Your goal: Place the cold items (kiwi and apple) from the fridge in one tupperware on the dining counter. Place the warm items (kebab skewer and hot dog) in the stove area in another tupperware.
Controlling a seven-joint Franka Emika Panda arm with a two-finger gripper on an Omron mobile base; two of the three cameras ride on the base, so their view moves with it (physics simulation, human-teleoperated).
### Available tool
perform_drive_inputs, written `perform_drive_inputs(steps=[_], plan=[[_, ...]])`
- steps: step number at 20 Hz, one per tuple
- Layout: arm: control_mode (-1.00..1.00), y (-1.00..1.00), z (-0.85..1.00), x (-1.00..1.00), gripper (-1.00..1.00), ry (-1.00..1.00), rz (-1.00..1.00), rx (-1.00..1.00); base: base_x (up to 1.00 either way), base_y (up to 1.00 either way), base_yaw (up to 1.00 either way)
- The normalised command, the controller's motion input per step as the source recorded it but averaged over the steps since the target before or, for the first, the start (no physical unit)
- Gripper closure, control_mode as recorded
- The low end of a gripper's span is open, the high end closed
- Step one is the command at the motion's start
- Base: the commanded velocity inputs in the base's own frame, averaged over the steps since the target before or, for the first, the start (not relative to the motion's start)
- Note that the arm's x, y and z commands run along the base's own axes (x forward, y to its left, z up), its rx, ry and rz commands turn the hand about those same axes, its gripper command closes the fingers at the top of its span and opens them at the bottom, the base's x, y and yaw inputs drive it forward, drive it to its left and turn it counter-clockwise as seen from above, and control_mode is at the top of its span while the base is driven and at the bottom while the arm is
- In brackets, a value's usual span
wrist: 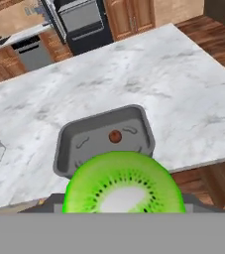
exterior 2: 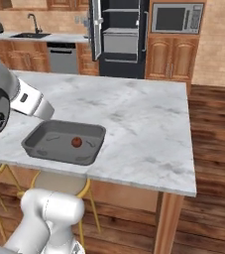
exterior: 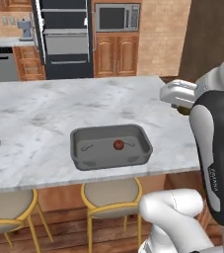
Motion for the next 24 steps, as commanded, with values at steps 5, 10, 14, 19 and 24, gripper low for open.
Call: perform_drive_inputs(steps=[5,10,14,19,24], plan=[[-1.00,0.56,-0.28,0.63,1.00,0.44,-0.05,-0.12,0.11,0.20,-0.09],[-1.00,0.55,-0.67,0.78,1.00,0.57,0.30,-0.02,0.00,0.00,0.00],[-1.00,0.38,-0.76,0.67,1.00,0.31,0.42,0.00,0.00,0.00,0.00],[-1.00,0.24,-0.86,0.59,1.00,0.06,0.44,0.00,0.00,0.00,0.00],[-1.00,0.22,-0.79,0.65,1.00,0.02,0.37,0.00,0.00,0.00,0.00]])
